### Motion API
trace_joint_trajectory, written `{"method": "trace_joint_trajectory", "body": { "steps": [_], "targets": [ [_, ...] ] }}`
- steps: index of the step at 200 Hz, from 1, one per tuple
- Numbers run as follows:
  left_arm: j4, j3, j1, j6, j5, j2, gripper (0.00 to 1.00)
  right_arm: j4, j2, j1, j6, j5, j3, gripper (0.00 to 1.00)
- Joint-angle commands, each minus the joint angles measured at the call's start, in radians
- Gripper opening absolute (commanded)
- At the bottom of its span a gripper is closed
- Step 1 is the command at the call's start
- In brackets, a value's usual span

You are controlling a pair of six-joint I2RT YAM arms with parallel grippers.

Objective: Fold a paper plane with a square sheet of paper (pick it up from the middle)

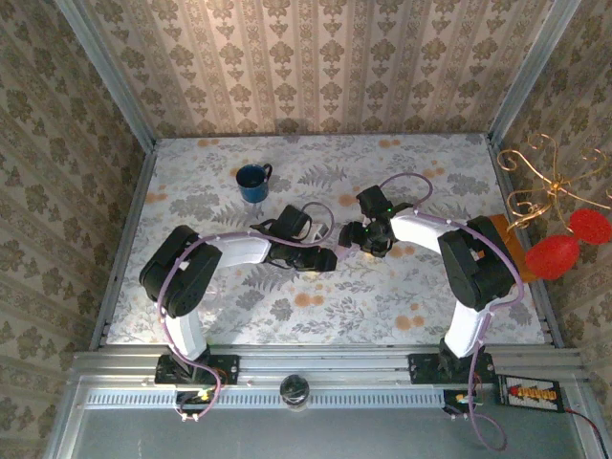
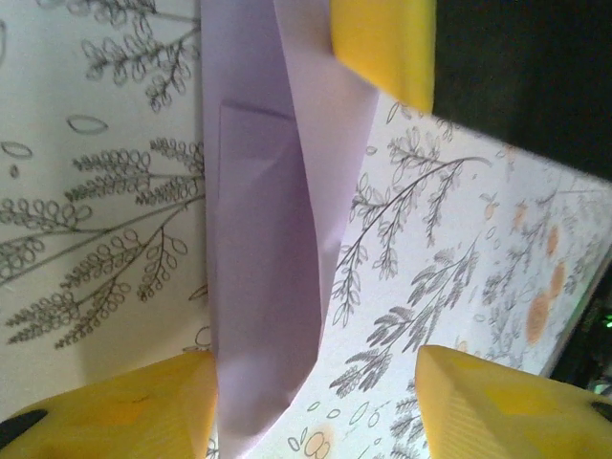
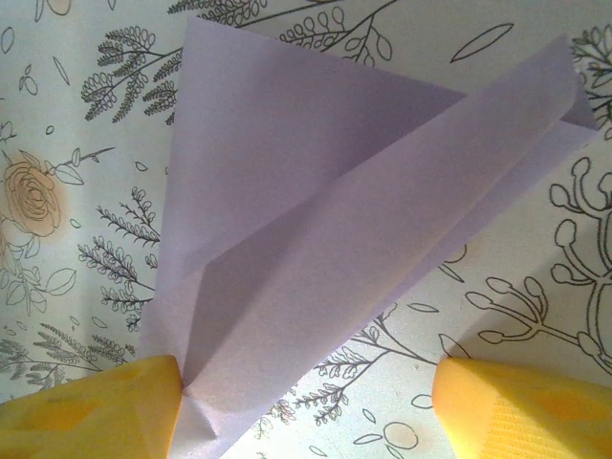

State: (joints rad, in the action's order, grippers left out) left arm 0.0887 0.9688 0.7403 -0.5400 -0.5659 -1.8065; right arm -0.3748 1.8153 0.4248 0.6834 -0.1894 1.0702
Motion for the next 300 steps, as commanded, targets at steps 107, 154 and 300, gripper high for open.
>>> {"method": "trace_joint_trajectory", "body": {
  "steps": [107,154,300],
  "targets": [
    [0.117,0.115,0.017,0.106,0.066,-0.083,0.56,0.042,0.11,0.015,0.013,-0.01,-0.029,0.73],
    [0.115,0.104,0.011,0.103,0.075,-0.093,0.46,0.048,0.111,0.013,0.019,-0.013,-0.032,0.73],
    [0.089,0.075,-0.017,0.086,0.058,-0.126,0.25,0.055,0.121,0.002,0.015,-0.019,-0.042,0.71]
  ]
}}
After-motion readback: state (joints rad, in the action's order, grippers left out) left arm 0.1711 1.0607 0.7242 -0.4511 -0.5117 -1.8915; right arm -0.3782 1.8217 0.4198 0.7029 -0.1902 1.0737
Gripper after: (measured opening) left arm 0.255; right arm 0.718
